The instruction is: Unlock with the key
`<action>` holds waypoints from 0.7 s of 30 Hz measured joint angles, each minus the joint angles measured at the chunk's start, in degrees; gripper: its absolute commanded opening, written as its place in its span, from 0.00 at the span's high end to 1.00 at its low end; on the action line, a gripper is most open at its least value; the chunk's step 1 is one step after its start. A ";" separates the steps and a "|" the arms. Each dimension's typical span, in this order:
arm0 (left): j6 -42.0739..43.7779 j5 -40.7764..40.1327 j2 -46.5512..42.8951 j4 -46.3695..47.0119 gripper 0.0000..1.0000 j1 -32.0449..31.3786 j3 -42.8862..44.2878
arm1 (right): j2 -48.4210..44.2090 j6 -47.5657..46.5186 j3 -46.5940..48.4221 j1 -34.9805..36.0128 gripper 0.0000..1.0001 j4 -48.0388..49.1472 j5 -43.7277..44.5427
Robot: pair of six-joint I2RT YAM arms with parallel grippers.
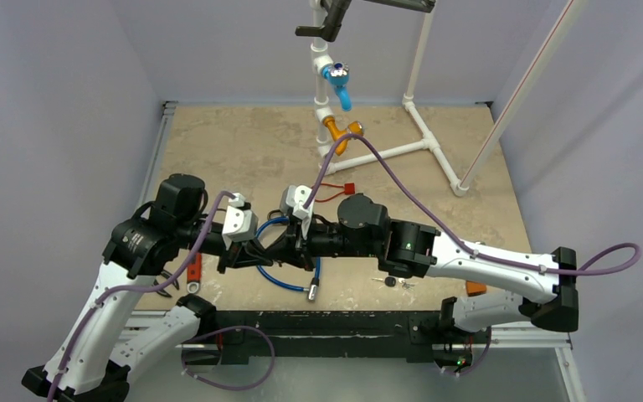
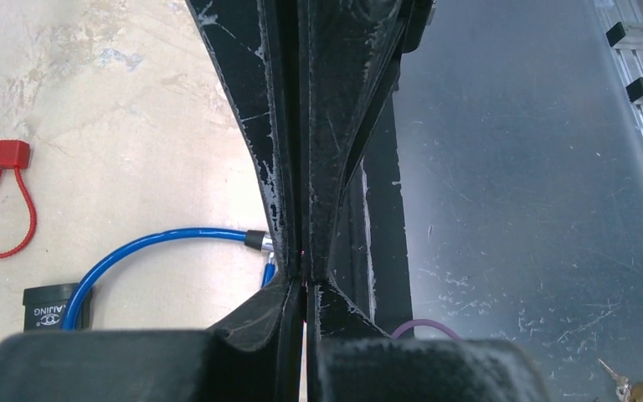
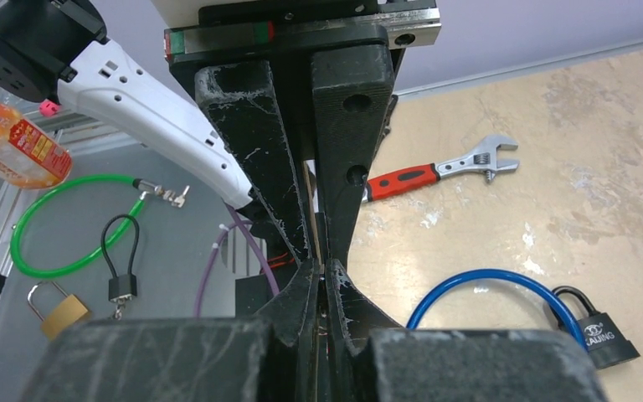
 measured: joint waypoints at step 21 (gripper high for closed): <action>-2.01 3.06 -0.66 2.32 0.58 -0.04 -0.17 | -10.14 7.23 -16.15 -0.02 1.00 13.03 7.67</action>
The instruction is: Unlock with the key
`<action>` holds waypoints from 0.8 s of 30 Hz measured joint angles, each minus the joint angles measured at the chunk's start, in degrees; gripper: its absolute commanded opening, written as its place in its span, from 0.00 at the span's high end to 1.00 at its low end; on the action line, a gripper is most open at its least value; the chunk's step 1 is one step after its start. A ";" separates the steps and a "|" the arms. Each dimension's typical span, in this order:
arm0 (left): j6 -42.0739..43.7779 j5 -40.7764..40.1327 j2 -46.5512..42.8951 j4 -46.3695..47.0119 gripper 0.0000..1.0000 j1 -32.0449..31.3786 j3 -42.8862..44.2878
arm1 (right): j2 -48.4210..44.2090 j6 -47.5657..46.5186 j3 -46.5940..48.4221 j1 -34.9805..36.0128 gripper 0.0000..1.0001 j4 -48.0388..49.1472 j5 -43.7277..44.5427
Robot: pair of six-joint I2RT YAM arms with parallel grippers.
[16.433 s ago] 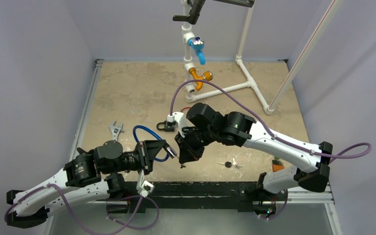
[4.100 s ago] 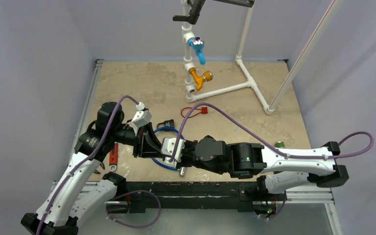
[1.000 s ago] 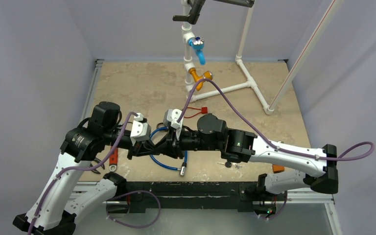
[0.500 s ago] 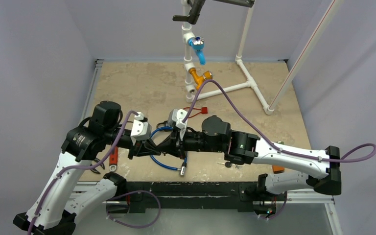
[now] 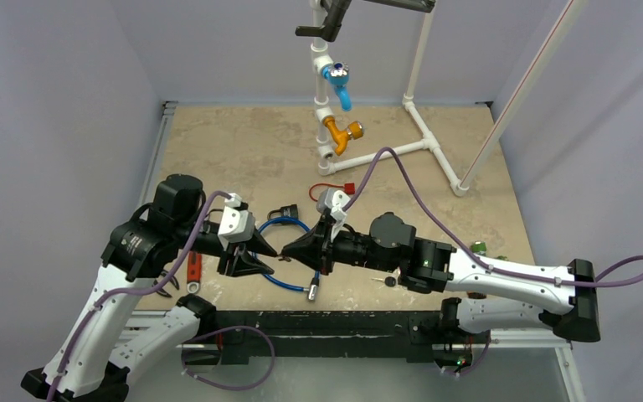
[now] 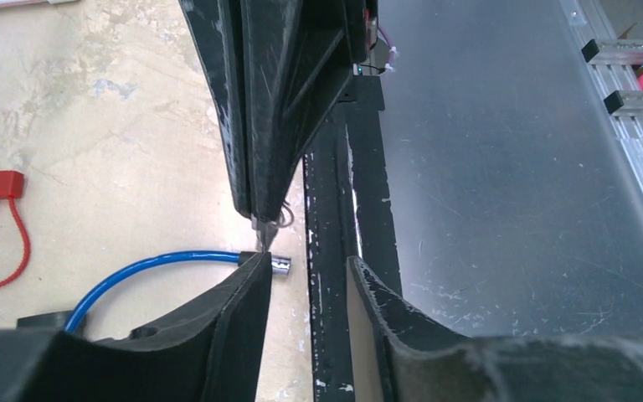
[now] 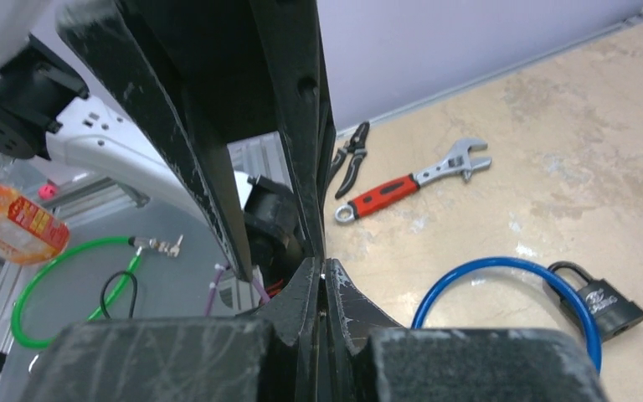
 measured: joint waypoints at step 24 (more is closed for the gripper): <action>-9.07 -1.18 -1.57 9.29 0.83 0.96 -3.56 | -0.33 1.40 -0.20 -0.20 1.00 8.76 -0.09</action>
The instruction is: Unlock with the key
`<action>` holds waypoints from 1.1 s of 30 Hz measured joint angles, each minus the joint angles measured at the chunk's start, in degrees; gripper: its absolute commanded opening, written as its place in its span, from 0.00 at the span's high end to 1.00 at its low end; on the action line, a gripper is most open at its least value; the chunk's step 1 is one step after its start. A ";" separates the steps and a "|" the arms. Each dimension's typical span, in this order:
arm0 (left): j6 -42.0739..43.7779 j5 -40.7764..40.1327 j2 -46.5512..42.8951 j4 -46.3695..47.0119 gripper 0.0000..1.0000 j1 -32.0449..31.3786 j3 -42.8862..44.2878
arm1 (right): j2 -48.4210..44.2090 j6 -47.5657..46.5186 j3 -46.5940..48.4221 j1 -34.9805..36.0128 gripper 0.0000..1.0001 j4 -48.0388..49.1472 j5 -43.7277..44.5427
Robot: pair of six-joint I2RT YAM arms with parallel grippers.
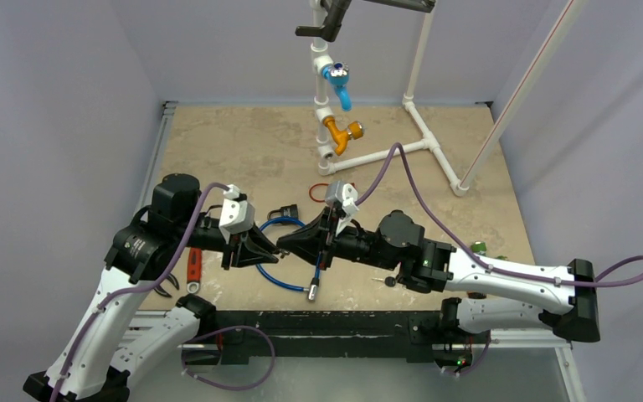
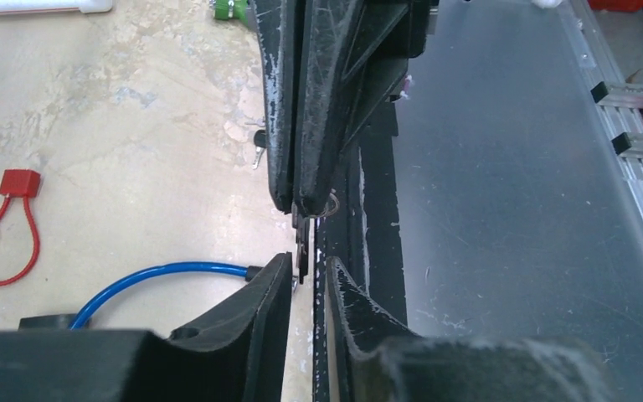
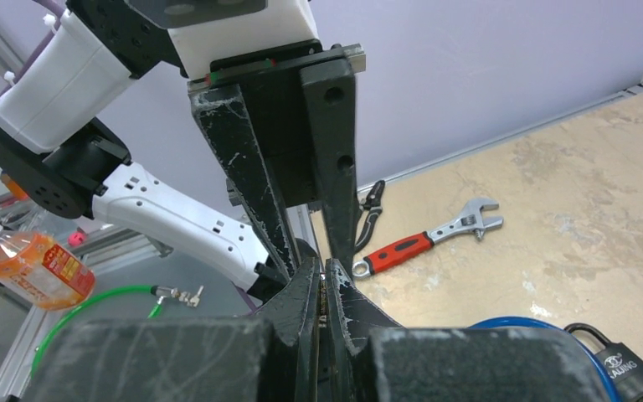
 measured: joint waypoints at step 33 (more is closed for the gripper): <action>5.86 1.22 1.22 -7.13 1.00 0.94 2.62 | 0.17 -0.11 -0.02 0.63 1.00 -5.46 -1.66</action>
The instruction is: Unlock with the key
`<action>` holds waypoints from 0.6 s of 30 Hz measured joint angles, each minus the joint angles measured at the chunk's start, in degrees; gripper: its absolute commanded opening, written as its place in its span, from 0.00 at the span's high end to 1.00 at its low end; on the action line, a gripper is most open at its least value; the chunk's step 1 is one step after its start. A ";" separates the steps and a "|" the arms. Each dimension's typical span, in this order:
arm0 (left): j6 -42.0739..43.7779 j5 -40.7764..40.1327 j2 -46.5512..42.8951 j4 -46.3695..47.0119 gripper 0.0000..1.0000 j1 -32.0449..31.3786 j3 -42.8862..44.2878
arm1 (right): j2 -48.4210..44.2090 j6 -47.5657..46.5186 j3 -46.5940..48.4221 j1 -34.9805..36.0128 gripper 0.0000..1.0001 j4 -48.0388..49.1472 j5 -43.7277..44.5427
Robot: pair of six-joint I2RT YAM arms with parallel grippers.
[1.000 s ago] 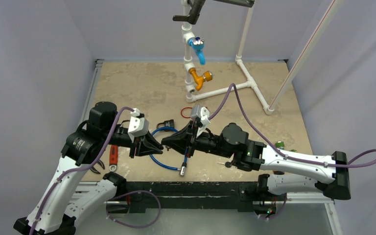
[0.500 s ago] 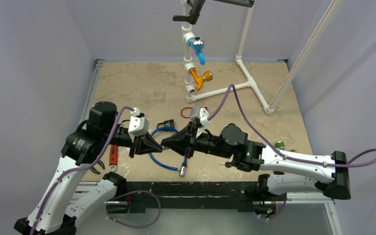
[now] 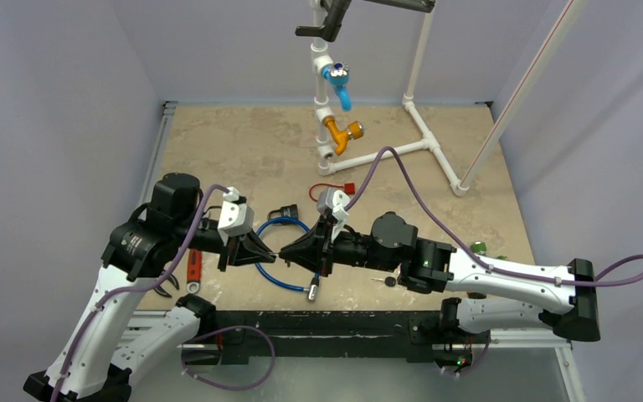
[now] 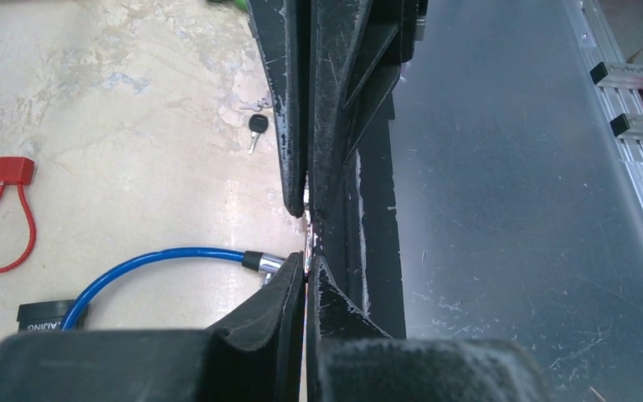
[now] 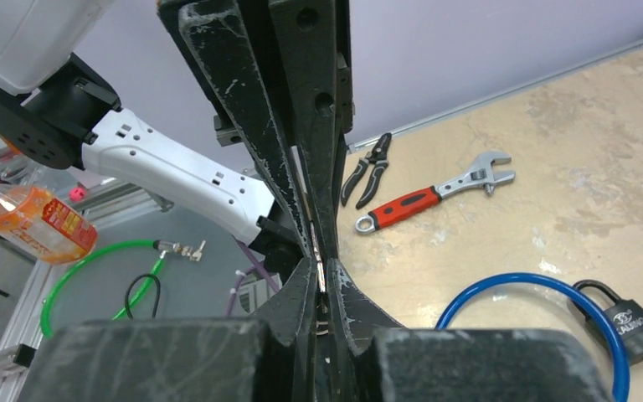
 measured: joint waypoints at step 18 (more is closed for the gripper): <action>-0.17 0.31 -0.07 0.35 0.18 0.07 0.09 | 0.00 -0.11 1.11 0.11 1.00 -2.78 -1.14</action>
